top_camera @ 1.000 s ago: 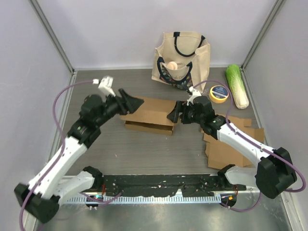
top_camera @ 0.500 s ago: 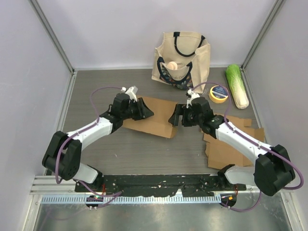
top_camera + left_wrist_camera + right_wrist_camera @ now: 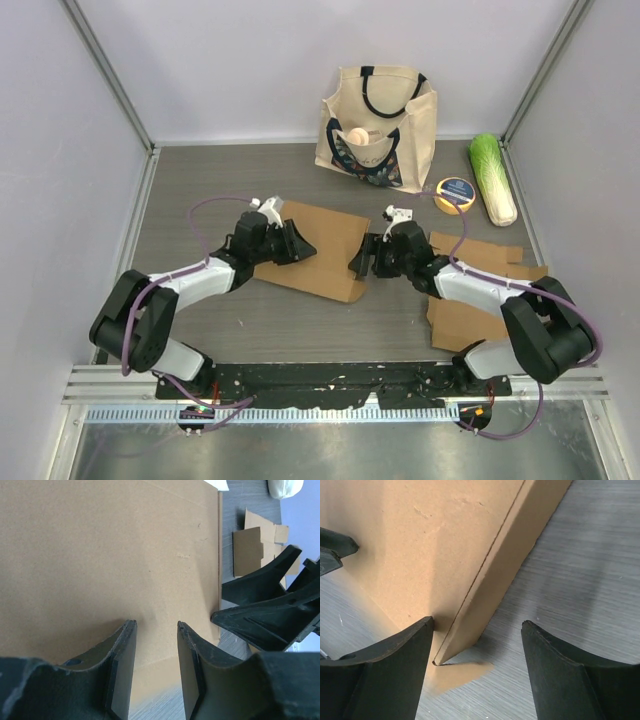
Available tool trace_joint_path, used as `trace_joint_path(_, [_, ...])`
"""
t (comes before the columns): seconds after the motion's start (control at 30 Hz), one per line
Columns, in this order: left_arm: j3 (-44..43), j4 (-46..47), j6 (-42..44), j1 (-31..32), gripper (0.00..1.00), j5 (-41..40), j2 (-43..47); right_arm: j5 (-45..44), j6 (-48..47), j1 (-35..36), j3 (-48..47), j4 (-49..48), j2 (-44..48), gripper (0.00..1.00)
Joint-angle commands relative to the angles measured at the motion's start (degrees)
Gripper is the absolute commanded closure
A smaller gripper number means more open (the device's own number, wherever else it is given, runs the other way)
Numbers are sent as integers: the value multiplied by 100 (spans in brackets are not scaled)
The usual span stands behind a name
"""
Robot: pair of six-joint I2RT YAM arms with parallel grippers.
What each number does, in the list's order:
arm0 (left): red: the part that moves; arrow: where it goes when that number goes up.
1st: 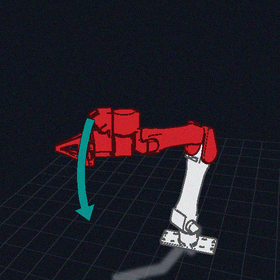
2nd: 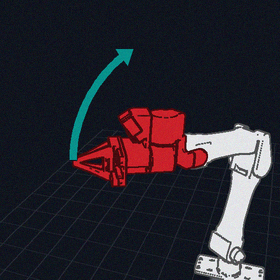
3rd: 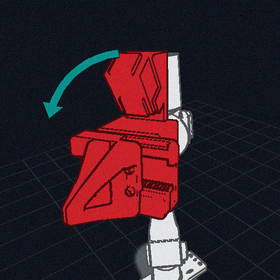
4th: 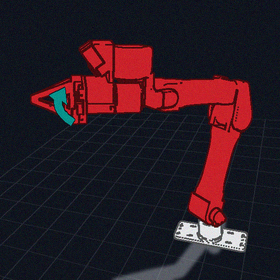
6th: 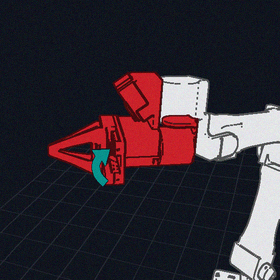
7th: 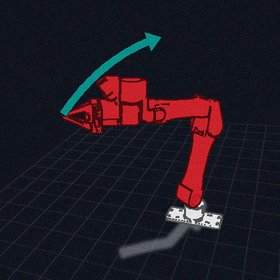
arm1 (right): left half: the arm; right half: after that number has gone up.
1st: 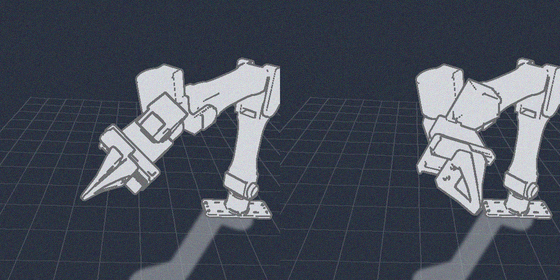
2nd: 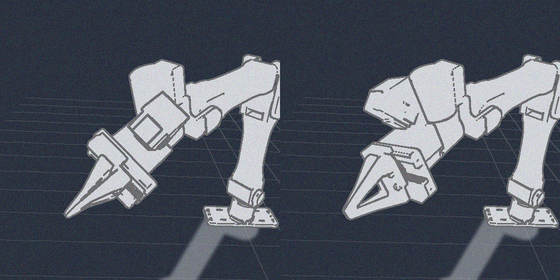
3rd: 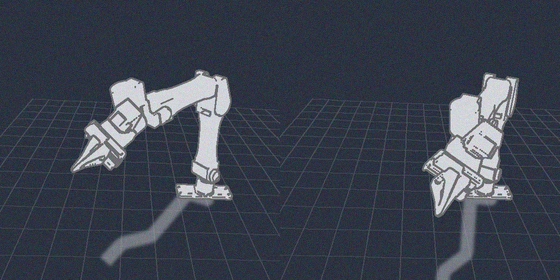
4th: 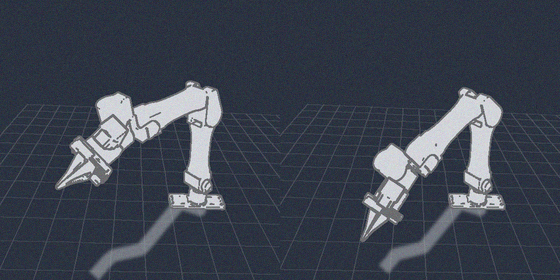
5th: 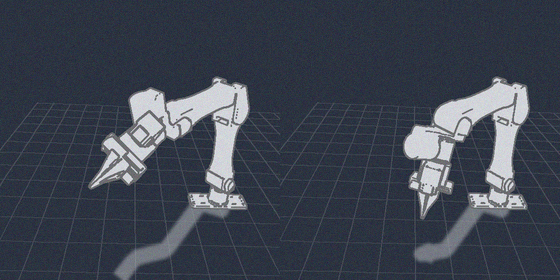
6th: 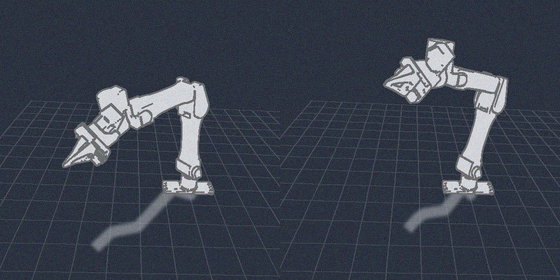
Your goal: Fold the paper box
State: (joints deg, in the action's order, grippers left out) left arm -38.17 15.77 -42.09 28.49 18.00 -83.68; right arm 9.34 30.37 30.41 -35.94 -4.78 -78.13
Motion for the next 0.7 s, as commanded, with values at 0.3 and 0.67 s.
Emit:
trace_joint_path(0.3, [47, 42, 77, -194, 42, 64, 719, 14, 118, -79, 800, -1465, -150, 45])
trace_joint_path(0.67, [151, -646, 104, -1609, 31, -735, 1494, 1113, 549, -835, 202, -1631, -158, 43])
